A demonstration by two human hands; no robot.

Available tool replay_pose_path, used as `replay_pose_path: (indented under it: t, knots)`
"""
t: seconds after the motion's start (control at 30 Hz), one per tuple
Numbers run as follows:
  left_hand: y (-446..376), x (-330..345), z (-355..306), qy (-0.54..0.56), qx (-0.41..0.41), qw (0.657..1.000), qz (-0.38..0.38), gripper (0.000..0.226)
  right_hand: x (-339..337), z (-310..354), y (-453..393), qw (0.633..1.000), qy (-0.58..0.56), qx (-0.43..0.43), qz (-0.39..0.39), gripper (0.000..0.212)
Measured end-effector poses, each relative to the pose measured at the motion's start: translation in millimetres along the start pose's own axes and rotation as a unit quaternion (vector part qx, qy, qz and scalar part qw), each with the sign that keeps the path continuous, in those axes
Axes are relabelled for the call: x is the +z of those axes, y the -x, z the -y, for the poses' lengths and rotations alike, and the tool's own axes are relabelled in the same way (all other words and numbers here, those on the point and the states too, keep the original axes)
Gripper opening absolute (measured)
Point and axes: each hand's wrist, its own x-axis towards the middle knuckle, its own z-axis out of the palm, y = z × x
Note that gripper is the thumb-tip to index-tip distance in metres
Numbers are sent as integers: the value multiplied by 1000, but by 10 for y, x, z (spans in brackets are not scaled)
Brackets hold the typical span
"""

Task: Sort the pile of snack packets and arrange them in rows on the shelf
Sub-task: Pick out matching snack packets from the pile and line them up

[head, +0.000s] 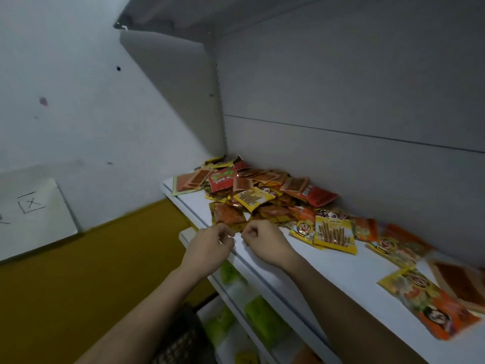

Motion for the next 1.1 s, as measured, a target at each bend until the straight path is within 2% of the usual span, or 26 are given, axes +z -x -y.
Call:
replay_pose_path:
  t: [0.23,0.43,0.6,0.7,0.77,0.9,1.0,1.1]
  knots:
    - [-685,2,579,25,-15,999,-19,14,160,180,-821,999,2,-32,-13,19]
    - [-1745,-141,1212,60,7,997,-48,12,393,343,-1669,999,34,-31,-22,13]
    - [-2688,-240,1683,91,30,994,-51,17,450,549,-2634,997,58,13,-58,22]
    - [-3225,-326,1982,136,20,988,-71,16,467,599,-3249,993,77,34,-77,23]
    - [-3526,-351,2148,125,6,989,-76,20,458,549,-3622,989,88,56,-103,23]
    - [-4018,-259,2383,102,10,995,-15,35,428,335,-4193,970,138,120,-161,13]
    - [-4199,-154,2460,57,24,998,11,42,455,154,-4484,948,187,176,-185,27]
    - [-4257,-67,2515,44,25,999,3,37,525,59,-4683,941,194,223,-164,36]
